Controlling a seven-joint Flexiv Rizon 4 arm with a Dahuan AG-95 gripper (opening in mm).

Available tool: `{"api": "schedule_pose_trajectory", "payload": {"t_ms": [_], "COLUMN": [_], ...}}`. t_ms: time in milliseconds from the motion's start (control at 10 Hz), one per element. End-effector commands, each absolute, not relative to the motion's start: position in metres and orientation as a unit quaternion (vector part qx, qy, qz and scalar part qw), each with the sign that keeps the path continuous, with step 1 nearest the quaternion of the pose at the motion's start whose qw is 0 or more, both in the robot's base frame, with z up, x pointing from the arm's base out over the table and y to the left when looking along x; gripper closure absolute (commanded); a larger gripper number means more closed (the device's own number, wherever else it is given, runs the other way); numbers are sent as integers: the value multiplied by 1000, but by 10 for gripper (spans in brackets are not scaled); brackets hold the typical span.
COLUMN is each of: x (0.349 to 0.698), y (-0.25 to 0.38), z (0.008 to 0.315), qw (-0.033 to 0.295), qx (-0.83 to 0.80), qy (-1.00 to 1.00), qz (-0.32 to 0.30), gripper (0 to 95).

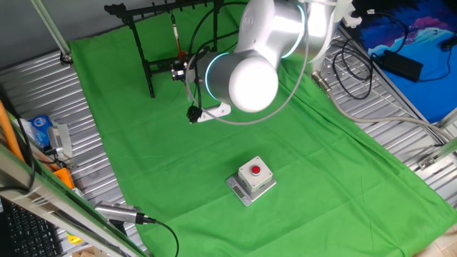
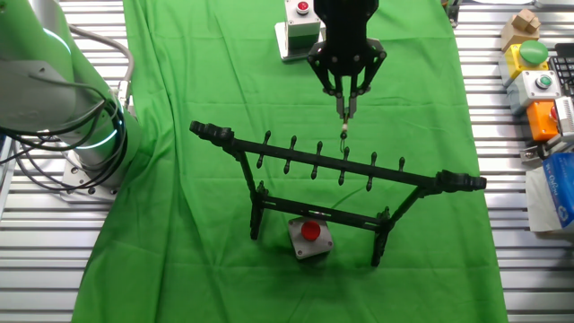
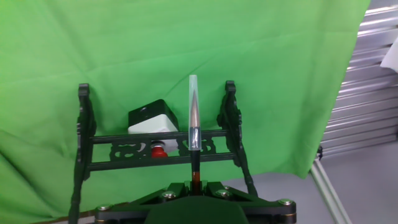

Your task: Place the brush on the pen rack

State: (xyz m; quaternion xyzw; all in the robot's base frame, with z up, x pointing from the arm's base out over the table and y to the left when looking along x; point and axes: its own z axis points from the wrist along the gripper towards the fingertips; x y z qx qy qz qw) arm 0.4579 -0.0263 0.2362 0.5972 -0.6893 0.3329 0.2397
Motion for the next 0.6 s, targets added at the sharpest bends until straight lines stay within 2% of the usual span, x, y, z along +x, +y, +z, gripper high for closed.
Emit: {"api": "schedule_pose_trajectory", "payload": {"t_ms": [100,600], "x": [459,462], "y": [-24,-19], "z": [234,230], "qw": [241,239], "qx": [596,592], "qy": [-690,-691], "qz": [332,337], "gripper": [950,950]}}
